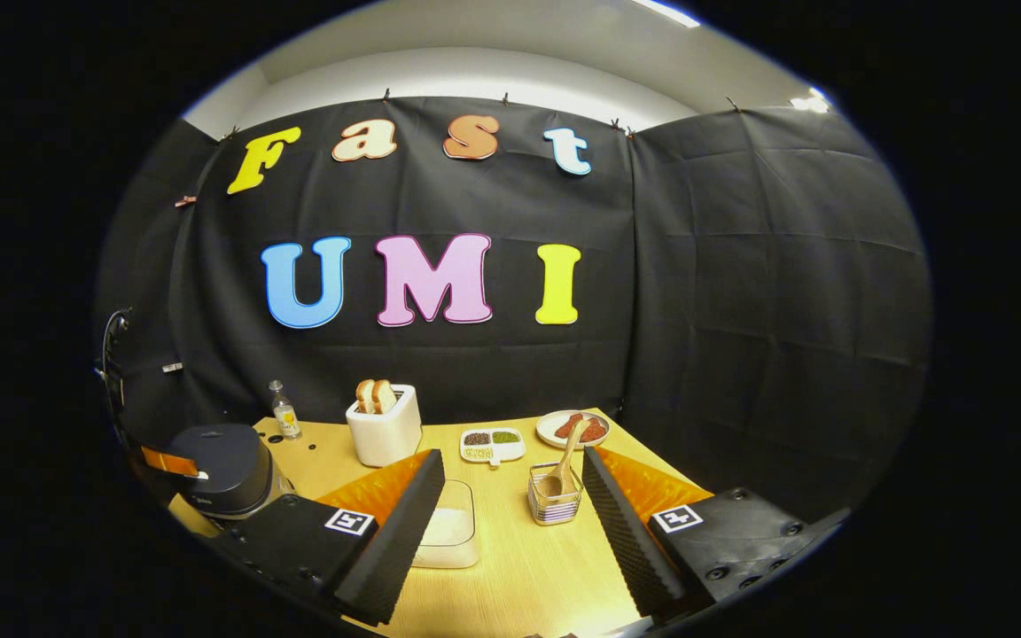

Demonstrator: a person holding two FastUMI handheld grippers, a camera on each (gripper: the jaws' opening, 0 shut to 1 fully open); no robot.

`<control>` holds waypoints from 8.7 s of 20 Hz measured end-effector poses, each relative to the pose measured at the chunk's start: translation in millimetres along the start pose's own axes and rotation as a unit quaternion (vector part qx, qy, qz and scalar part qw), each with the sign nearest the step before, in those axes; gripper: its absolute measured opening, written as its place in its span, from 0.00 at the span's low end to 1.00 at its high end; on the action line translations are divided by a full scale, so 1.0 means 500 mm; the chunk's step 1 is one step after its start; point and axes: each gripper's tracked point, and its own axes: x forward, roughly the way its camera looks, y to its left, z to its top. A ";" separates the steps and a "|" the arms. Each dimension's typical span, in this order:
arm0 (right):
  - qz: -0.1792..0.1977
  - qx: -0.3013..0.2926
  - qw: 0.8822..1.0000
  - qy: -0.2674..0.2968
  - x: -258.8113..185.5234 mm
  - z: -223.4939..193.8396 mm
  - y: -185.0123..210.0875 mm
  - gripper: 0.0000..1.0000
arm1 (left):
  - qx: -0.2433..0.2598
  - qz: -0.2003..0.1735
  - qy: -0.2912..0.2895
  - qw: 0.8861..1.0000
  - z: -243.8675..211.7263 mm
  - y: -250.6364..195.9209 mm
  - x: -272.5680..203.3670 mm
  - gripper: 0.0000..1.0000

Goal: Close the left gripper, press the button to open the rice cooker; take a wooden spoon from the chopstick holder with the right hand, scoop a spoonful of rice and pour it into the rice cooker, then put the wooden spoon back into the chopstick holder.

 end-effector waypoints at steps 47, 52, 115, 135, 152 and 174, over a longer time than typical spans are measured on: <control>0.061 0.129 0.968 0.205 0.564 -0.259 -0.216 0.98 | -0.007 0.199 -0.144 0.969 0.129 -0.325 -0.117 0.97; 0.065 0.168 0.950 0.254 0.631 -0.333 -0.196 0.98 | -0.019 0.199 -0.123 0.972 0.105 -0.349 -0.106 0.97; 0.161 0.162 0.924 0.306 0.335 -0.421 0.351 0.15 | -0.067 0.091 -0.068 0.991 -0.099 -0.114 -0.145 0.95; 0.059 0.357 0.880 0.309 0.351 -0.312 0.235 0.14 | -0.069 0.080 -0.113 0.988 -0.065 -0.064 -0.198 0.95; 0.144 0.494 0.805 0.295 0.312 -0.079 0.464 0.14 | -0.101 0.098 -0.136 0.981 -0.062 0.049 -0.219 0.95; 0.385 0.093 0.903 0.168 0.149 -0.103 0.903 0.14 | -0.121 0.117 -0.156 0.973 -0.086 0.137 -0.223 0.95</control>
